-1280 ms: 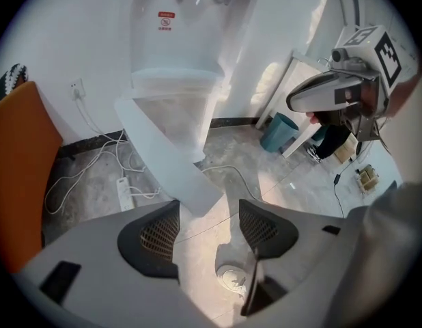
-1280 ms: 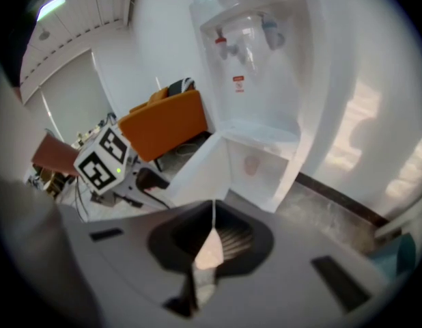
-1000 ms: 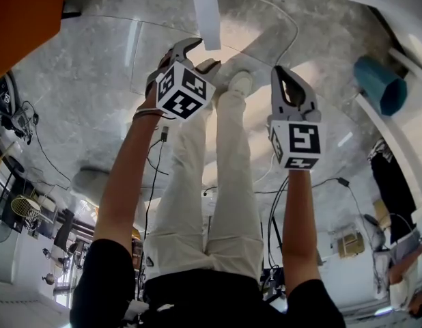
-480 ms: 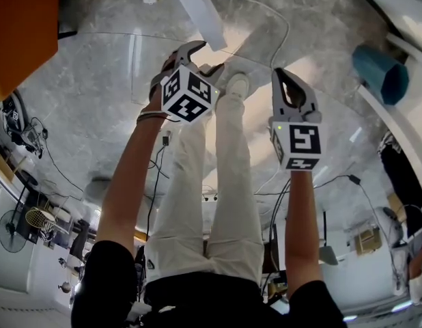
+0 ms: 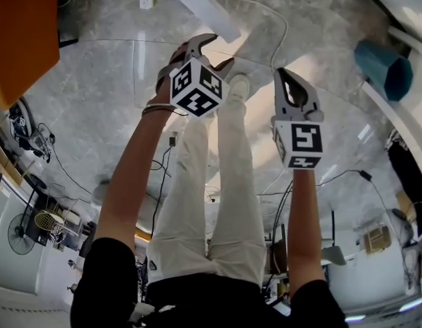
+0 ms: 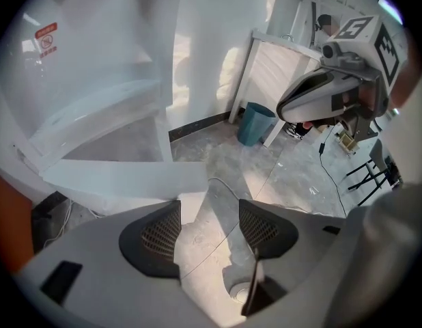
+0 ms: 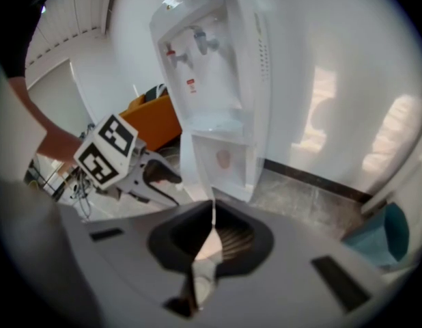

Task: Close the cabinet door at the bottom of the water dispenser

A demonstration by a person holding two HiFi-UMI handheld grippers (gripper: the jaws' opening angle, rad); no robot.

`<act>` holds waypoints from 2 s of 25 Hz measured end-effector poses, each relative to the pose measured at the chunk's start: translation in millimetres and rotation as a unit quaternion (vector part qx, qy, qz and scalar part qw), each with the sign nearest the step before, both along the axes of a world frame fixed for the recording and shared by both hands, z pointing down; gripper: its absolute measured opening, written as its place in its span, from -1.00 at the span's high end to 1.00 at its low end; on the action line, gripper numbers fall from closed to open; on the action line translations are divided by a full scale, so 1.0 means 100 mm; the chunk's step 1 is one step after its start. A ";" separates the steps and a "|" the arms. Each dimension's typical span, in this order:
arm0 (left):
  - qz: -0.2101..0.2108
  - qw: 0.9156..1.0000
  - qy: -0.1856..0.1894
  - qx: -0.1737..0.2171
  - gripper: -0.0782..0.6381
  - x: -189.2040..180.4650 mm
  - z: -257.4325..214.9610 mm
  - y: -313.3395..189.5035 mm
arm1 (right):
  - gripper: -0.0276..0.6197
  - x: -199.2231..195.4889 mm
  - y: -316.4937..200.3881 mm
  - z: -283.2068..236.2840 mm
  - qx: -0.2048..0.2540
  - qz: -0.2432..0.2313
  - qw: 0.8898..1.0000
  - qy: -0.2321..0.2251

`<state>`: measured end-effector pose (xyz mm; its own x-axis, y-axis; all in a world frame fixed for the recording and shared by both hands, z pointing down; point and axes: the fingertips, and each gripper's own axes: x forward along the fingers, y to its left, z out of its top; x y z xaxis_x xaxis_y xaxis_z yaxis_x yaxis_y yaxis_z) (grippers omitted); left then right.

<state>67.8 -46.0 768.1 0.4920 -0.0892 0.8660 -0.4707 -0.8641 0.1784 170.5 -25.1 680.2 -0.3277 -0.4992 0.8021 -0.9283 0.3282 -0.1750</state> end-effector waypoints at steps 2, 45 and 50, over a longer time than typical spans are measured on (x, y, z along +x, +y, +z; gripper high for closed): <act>0.003 1.000 0.004 0.003 0.02 0.07 0.00 -0.04 | 0.81 0.03 -0.01 0.00 0.001 0.004 1.000 -0.001; -0.013 0.997 -0.001 0.081 0.02 0.75 0.18 -1.23 | 0.81 0.44 -0.10 0.11 0.001 0.021 1.000 0.010; -0.013 0.996 -0.004 0.089 0.02 0.80 0.20 -1.30 | 0.81 0.49 -0.07 0.13 0.002 0.016 1.000 0.009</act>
<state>147.5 -175.5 787.8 0.4813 -0.2543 0.8389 -0.4938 -0.8694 0.0198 219.5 -32.6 693.6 -0.2974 -0.5119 0.8059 -0.9414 0.2981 -0.1581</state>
